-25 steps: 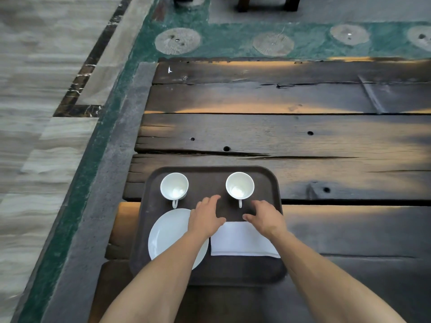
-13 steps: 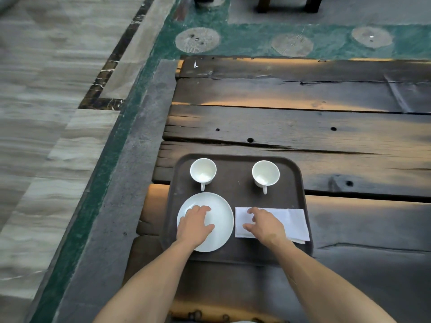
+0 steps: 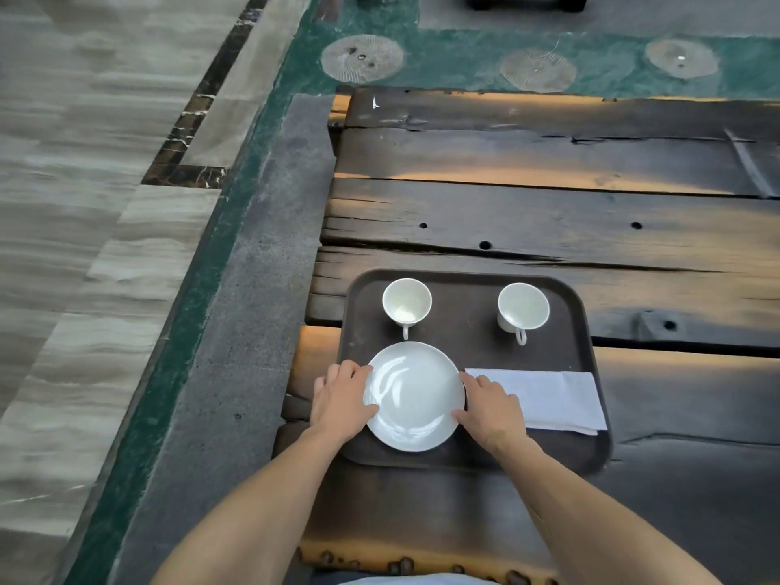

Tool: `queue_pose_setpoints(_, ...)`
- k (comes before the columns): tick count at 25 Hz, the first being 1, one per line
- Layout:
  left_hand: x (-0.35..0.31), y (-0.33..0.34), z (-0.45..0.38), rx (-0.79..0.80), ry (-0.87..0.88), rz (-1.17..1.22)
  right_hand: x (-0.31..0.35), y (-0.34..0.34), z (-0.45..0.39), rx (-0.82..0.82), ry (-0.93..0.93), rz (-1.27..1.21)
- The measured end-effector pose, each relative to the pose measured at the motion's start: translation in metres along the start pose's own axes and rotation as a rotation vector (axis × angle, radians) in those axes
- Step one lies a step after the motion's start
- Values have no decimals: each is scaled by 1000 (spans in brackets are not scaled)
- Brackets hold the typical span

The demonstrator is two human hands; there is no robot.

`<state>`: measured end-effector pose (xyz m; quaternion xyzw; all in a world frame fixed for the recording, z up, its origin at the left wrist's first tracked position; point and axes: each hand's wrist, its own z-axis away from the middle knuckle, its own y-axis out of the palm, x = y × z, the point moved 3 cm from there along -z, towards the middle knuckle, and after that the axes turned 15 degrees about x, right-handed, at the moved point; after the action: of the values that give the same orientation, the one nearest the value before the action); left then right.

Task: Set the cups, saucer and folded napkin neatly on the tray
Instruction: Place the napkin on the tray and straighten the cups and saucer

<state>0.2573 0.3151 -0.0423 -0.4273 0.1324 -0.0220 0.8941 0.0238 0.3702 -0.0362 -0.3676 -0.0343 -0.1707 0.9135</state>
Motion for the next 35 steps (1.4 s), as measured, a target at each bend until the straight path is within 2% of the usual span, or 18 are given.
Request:
queue_pose_setpoints(9, 15, 7, -4, 3, 73, -165, 9, 1, 1, -11, 46, 5)
queue_pose_setpoints(35, 33, 5, 4, 8, 79, -133, 28, 6, -2, -32, 9, -90)
